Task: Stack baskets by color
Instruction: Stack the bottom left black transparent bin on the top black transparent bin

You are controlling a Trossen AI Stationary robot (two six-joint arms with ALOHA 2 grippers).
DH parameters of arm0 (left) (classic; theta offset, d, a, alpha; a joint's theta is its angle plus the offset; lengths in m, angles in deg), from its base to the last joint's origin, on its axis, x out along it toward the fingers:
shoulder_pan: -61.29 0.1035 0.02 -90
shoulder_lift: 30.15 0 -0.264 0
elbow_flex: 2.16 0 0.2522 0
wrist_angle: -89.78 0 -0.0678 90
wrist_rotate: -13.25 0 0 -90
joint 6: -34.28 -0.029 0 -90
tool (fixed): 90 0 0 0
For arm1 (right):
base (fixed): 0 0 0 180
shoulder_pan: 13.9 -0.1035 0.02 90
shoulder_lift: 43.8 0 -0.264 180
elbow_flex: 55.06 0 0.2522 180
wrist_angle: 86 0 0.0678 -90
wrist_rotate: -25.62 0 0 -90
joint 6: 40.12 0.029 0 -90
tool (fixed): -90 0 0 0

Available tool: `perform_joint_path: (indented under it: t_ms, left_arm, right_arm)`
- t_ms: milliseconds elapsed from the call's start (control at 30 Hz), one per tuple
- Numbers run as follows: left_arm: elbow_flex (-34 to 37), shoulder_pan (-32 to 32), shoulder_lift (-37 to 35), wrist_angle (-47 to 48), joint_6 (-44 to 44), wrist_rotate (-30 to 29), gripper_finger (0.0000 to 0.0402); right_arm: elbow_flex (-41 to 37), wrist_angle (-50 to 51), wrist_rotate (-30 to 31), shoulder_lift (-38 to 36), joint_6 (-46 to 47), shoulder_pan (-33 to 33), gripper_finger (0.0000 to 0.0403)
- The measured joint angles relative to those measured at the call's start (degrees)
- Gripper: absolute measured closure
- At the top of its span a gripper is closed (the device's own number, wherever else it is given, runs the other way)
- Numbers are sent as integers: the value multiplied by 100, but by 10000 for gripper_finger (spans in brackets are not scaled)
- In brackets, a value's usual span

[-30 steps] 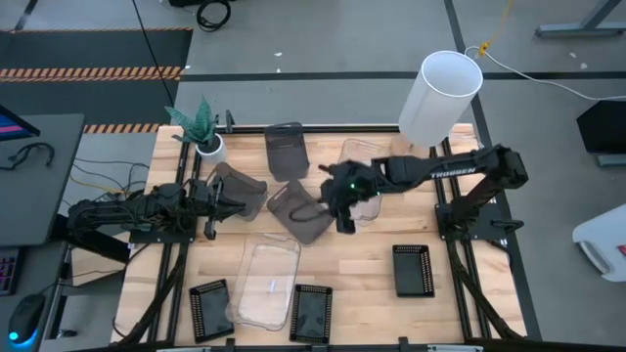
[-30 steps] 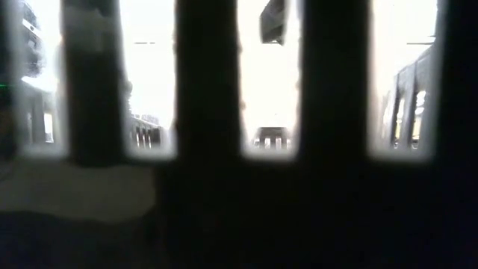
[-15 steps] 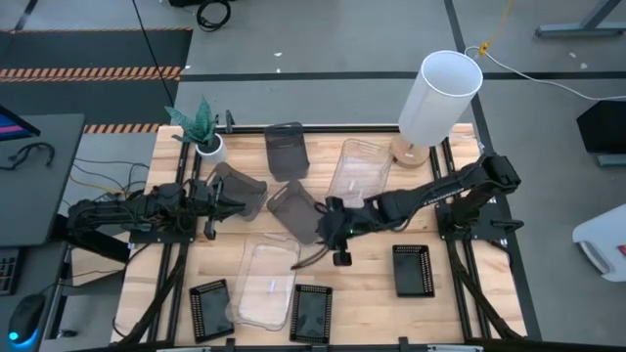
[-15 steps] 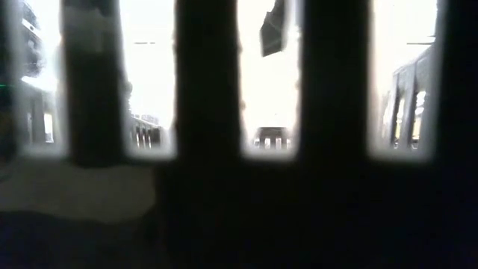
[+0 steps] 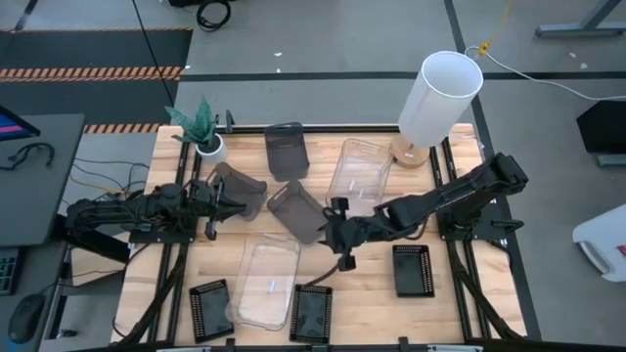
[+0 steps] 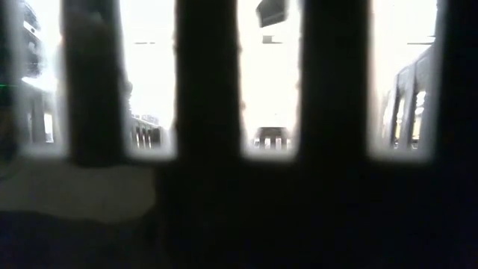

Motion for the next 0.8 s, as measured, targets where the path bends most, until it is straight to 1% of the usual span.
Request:
perform_joint_path:
  t_ms: [67, 133, 200, 267, 433, 500, 633, 700, 800]
  left_arm:
    - [0, 0, 0, -2, -198, -3, 369]
    - [0, 1, 2, -34, -712, -22, 366]
    - [0, 0, 0, -87, -1072, -19, 366]
    - [0, 0, 2, -87, -1041, -17, 368]
    - [0, 0, 0, -258, -94, -22, 373]
    - [0, 2, 2, -444, 510, -38, 372]
    - [0, 1, 2, -750, 1679, -579, 372]
    - [-14, 2, 2, -737, 2008, -715, 376]
    - [-112, 2, 98, -693, 2256, -706, 388]
  right_arm:
    - [-52, 8, 2, -168, 4, 0, 268]
    - [-226, -18, 3, -415, 4, 2, 272]
    - [-577, -210, -8, -741, 36, 6, 274]
    - [-1038, -542, -14, -1117, 39, 14, 276]
    - [-2189, -1473, -13, -2210, 127, 120, 277]
    - [-2555, -1647, 2, -2633, 197, 167, 277]
    - [-3144, -1836, 24, -3396, 235, 250, 277]
    - [-3384, -1941, 23, -3730, 213, 292, 277]
    - [-3752, -2072, -63, -4221, 62, 334, 277]
